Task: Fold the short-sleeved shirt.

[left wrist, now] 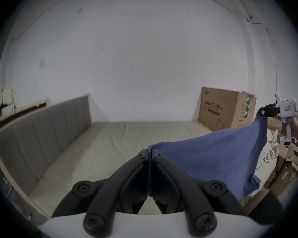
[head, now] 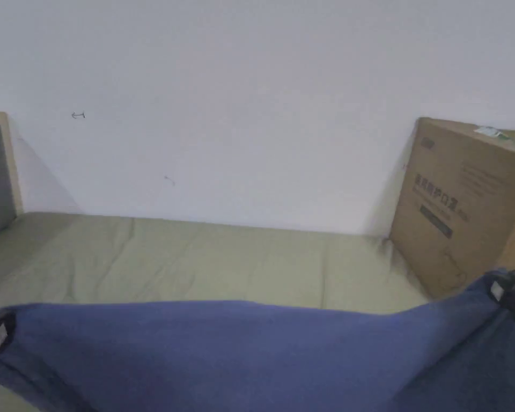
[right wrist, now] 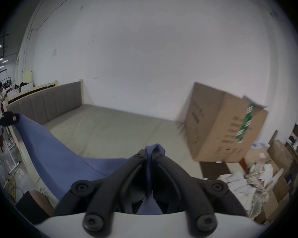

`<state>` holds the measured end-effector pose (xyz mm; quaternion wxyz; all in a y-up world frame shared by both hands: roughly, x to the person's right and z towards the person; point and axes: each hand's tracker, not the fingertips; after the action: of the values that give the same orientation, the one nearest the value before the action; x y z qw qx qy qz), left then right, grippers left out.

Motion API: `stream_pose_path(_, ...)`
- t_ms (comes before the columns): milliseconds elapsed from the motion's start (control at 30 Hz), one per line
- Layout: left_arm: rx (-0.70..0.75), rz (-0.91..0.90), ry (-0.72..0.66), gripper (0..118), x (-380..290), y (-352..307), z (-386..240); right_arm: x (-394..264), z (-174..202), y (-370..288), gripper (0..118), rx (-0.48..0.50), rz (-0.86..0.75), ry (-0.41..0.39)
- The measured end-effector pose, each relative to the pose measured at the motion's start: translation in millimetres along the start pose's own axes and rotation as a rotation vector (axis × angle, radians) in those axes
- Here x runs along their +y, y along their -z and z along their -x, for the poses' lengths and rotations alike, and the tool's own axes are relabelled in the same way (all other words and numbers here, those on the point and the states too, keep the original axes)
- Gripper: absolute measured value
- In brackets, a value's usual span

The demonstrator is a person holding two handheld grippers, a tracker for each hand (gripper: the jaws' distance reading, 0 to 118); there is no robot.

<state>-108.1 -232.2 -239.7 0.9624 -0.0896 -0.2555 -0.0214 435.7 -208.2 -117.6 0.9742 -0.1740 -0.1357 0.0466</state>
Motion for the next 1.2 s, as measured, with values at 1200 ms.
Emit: stream_pose_path(1200, 0.213, -0.079, 0.153, 2, 183, 320, 41, 215, -73, 231, 4, 0.046, -0.365, 0.007)
